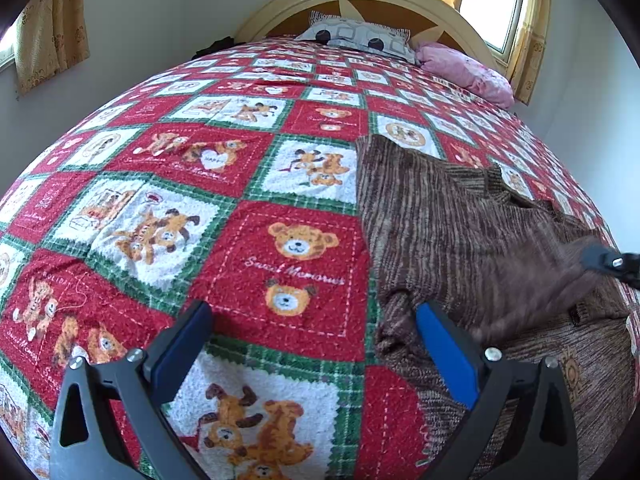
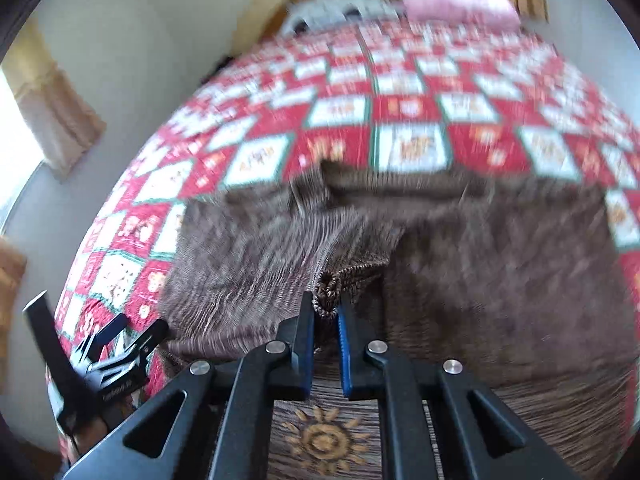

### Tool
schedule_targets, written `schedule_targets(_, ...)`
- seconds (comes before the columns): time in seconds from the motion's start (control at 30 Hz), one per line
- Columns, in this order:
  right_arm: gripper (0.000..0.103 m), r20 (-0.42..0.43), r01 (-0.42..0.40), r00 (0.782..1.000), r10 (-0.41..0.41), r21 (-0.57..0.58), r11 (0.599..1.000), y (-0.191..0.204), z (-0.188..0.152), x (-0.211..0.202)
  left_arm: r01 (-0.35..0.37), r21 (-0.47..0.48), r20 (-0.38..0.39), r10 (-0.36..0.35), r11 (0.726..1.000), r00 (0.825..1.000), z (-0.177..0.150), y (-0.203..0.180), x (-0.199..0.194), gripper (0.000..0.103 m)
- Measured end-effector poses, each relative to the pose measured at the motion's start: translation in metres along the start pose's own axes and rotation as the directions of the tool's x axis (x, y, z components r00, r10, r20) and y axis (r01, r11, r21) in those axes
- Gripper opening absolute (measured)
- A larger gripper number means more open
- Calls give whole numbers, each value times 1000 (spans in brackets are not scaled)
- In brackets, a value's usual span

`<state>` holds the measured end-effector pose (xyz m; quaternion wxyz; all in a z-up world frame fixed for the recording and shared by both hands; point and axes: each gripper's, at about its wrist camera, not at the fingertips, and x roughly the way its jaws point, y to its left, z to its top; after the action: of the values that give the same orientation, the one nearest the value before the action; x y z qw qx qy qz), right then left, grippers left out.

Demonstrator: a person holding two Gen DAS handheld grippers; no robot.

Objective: Fold small clothes

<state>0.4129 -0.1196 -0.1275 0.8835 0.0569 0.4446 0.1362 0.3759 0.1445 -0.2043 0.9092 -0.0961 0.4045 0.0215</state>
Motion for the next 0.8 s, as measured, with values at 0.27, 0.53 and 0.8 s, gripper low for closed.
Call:
schedule_targets(0.27,9,-72,126,988,-140,-175,976,-23,-48,9,36,10,1,-36,999,999,-1,-1,-2,103)
schedule_targets(0.53,53,-16,17,1000,-17,-27,999,-50,-19,-2,82,-13,14,-82,997,997,-1,4,-5,103)
schedule_targets(0.8,44,-122,37,992,-34,26,999,-45,19,61,116,-44,26,-115,992,993,-1,9,-7,103)
